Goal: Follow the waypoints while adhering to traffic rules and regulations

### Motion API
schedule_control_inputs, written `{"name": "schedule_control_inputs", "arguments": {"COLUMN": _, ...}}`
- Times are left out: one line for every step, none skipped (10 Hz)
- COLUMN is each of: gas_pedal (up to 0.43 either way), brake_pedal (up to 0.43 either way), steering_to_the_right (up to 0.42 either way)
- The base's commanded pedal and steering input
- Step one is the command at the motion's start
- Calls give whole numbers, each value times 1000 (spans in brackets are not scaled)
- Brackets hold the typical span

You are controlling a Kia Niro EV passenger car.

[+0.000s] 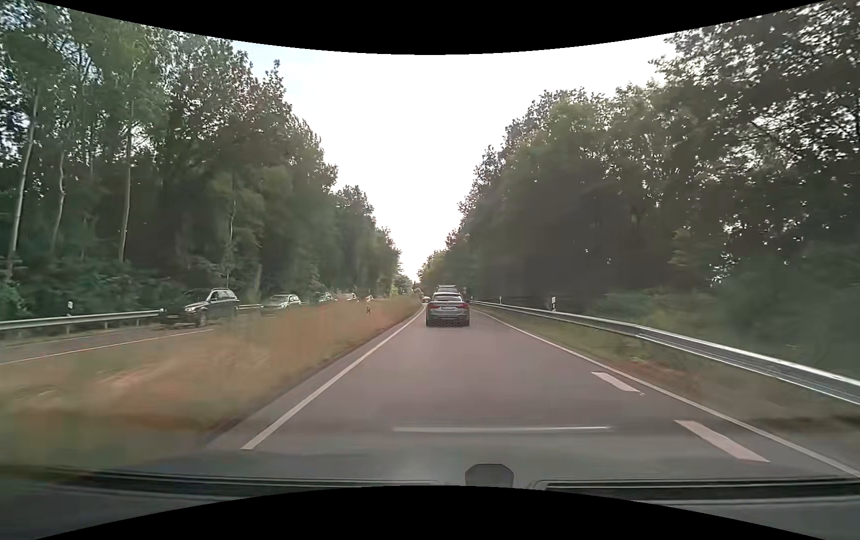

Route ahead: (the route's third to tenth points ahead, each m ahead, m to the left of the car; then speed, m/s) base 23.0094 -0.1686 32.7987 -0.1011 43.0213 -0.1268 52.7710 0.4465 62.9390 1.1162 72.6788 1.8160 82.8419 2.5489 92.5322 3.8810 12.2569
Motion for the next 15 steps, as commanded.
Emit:
{"name": "schedule_control_inputs", "arguments": {"gas_pedal": 197, "brake_pedal": 0, "steering_to_the_right": -5}}
{"name": "schedule_control_inputs", "arguments": {"gas_pedal": 177, "brake_pedal": 0, "steering_to_the_right": -4}}
{"name": "schedule_control_inputs", "arguments": {"gas_pedal": 150, "brake_pedal": 0, "steering_to_the_right": -4}}
{"name": "schedule_control_inputs", "arguments": {"gas_pedal": 150, "brake_pedal": 0, "steering_to_the_right": -4}}
{"name": "schedule_control_inputs", "arguments": {"gas_pedal": 150, "brake_pedal": 0, "steering_to_the_right": -4}}
{"name": "schedule_control_inputs", "arguments": {"gas_pedal": 150, "brake_pedal": 0, "steering_to_the_right": -4}}
{"name": "schedule_control_inputs", "arguments": {"gas_pedal": 150, "brake_pedal": 0, "steering_to_the_right": -4}}
{"name": "schedule_control_inputs", "arguments": {"gas_pedal": 150, "brake_pedal": 0, "steering_to_the_right": -4}}
{"name": "schedule_control_inputs", "arguments": {"gas_pedal": 150, "brake_pedal": 0, "steering_to_the_right": -4}}
{"name": "schedule_control_inputs", "arguments": {"gas_pedal": 138, "brake_pedal": 0, "steering_to_the_right": -4}}
{"name": "schedule_control_inputs", "arguments": {"gas_pedal": 130, "brake_pedal": 0, "steering_to_the_right": -4}}
{"name": "schedule_control_inputs", "arguments": {"gas_pedal": 130, "brake_pedal": 0, "steering_to_the_right": -4}}
{"name": "schedule_control_inputs", "arguments": {"gas_pedal": 130, "brake_pedal": 0, "steering_to_the_right": -4}}
{"name": "schedule_control_inputs", "arguments": {"gas_pedal": 130, "brake_pedal": 0, "steering_to_the_right": -4}}
{"name": "schedule_control_inputs", "arguments": {"gas_pedal": 130, "brake_pedal": 0, "steering_to_the_right": -4}}
